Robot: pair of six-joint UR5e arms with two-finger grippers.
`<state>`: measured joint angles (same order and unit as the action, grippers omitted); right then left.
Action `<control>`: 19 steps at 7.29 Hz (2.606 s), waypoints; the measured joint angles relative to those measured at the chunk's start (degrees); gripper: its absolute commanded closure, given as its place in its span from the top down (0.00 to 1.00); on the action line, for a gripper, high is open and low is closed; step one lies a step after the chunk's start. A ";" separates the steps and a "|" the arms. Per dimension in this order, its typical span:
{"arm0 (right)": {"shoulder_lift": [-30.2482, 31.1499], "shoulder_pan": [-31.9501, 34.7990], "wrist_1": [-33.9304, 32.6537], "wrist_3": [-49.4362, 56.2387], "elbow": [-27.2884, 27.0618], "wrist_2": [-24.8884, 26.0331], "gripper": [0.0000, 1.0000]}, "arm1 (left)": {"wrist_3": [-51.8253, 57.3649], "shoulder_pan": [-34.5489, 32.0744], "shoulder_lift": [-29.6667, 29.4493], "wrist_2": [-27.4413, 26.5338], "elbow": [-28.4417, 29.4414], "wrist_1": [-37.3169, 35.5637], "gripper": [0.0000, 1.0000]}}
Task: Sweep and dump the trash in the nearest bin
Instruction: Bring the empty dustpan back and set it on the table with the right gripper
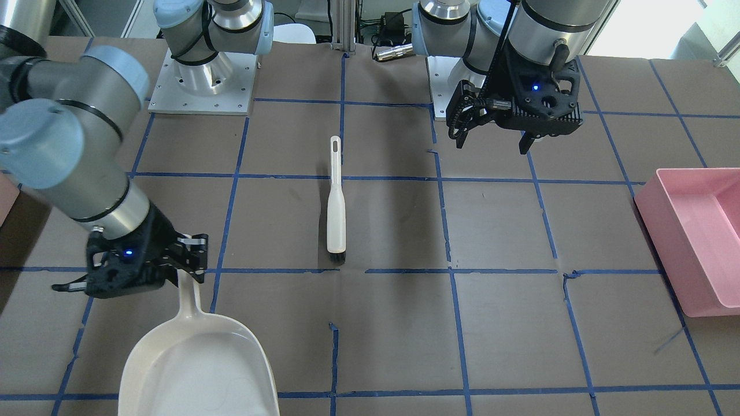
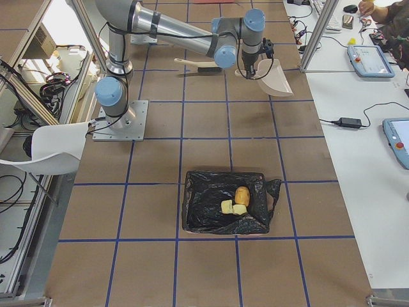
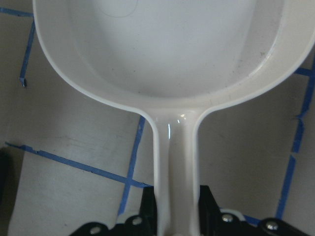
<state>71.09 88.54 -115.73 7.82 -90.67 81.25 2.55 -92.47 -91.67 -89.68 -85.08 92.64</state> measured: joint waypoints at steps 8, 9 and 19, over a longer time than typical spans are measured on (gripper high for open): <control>-10.98 19.00 -13.88 -17.23 0.29 3.68 0.11 | 0.02 0.09 -0.06 0.29 0.00 0.00 1.00; -11.20 19.15 -14.28 -17.14 0.31 3.52 0.11 | 0.05 0.09 -0.05 0.30 0.00 0.00 1.00; -11.24 20.14 -15.37 -17.93 0.45 3.29 1.00 | 0.09 0.09 -0.07 0.28 0.00 0.00 1.00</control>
<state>59.85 108.68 -131.10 -10.11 -90.21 84.54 2.64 -92.37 -91.74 -89.40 -85.08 92.64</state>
